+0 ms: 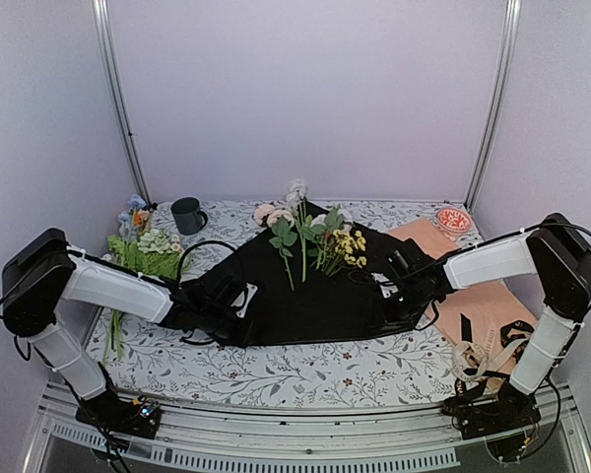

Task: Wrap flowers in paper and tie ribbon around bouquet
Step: Press the fold line of the 1/4-folded wrapping paper.

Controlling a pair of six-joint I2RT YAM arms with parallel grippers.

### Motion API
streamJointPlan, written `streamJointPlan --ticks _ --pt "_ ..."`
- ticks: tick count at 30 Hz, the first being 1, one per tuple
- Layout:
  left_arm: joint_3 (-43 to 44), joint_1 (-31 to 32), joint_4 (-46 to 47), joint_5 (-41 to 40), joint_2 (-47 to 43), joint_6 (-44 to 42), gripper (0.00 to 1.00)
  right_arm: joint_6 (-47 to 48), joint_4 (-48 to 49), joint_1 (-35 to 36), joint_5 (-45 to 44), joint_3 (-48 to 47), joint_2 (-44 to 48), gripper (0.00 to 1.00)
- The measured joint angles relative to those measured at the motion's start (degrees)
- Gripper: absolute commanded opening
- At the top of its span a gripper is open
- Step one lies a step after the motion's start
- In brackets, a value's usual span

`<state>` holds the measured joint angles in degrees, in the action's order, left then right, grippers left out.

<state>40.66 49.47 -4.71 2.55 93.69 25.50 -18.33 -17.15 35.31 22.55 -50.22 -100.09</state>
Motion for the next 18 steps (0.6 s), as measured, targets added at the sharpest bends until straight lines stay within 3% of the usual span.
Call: streamJointPlan --ticks 18 --pt "-18.69 -0.15 1.25 0.94 -19.80 22.36 0.21 -1.16 7.17 -0.15 0.20 5.07 2.32 0.00"
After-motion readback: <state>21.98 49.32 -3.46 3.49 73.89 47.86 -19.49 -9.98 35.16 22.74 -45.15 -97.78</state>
